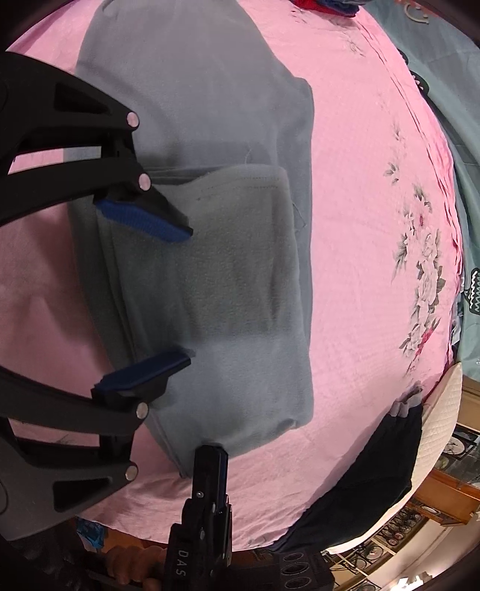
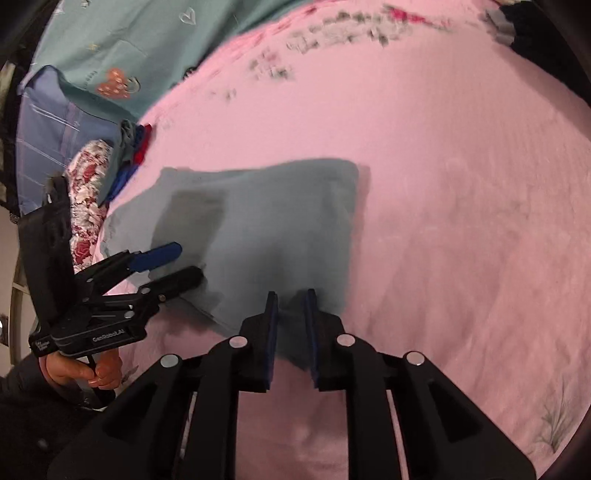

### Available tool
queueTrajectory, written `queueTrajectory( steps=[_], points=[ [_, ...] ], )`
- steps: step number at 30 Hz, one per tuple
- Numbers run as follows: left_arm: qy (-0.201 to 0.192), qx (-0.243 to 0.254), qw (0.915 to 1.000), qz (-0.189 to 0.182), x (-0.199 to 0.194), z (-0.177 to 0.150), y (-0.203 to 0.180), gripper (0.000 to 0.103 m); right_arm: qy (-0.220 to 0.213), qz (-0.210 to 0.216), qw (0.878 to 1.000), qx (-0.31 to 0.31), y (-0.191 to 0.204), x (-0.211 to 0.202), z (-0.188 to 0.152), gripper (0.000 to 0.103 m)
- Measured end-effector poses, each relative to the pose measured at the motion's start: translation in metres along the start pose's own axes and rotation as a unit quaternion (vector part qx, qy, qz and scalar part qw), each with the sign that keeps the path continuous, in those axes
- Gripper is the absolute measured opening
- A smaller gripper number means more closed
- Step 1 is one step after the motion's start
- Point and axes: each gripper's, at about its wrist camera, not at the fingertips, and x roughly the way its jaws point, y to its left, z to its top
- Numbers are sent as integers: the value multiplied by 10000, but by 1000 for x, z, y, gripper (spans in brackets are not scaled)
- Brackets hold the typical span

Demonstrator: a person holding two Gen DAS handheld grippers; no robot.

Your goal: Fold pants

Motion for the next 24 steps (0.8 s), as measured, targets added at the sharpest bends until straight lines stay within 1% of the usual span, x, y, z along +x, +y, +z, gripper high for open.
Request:
queueTrajectory(
  steps=[2, 3, 4, 5, 6, 7, 9, 10, 11, 14, 16, 18, 19, 20, 21, 22, 24],
  points=[
    [100, -32, 9999, -25, -5, 4, 1, 69, 55, -57, 10000, 15, 5, -1, 3, 19],
    [59, -100, 9999, -59, -12, 6, 4, 70, 73, -143, 9999, -58, 11, -1, 4, 22],
    [-71, -170, 9998, -30, -23, 7, 9, 74, 67, -253, 9995, -148, 16, 0, 5, 25],
    [-192, -244, 9995, 41, -33, 8, 15, 81, 61, -408, 9988, -272, 23, 2, 6, 25],
    [-312, -341, 9989, 127, -44, 8, 24, 84, 42, -490, 9980, -394, 32, 2, 6, 25],
    [-471, -488, 9974, 233, -59, 8, 39, 86, -3, -454, 9976, -515, 41, 2, 6, 25],
    [-646, -783, 9939, 434, -82, 6, 69, 92, -74, -353, 9967, -730, 61, 3, 7, 26],
    [-722, -1017, 9903, 619, -96, 3, 94, 92, -100, -357, 9950, -926, 76, 6, 9, 29],
    [-776, -1218, 9866, 761, -108, -2, 115, 92, -118, -385, 9928, -1127, 92, 11, 11, 35],
    [-836, -1753, 9742, 1146, -136, -22, 179, 92, -119, -328, 9839, -1750, 146, 33, 18, 36],
    [-843, -2019, 9662, 1364, -155, -39, 227, 92, -55, -172, 9764, -2152, 188, 54, 20, 36],
    [-799, -2191, 9613, 1468, -169, -51, 266, 92, -33, -63, 9681, -2505, 226, 72, 22, 36],
    [-779, -2289, 9589, 1485, -175, -58, 287, 92, -46, -6, 9611, -2763, 253, 83, 22, 38],
    [-781, -2364, 9573, 1470, -179, -62, 301, 92, -85, 40, 9540, -2997, 277, 94, 21, 42],
    [-805, -2462, 9552, 1429, -186, -69, 317, 92, -167, 107, 9452, -3259, 303, 104, 18, 44],
    [-837, -2598, 9524, 1360, -191, -75, 336, 92, -220, 164, 9391, -3426, 321, 112, 16, 45],
    [-858, -2780, 9491, 1208, -195, -80, 360, 92, -240, 277, 9279, -3710, 355, 130, 11, 45]
  ],
)
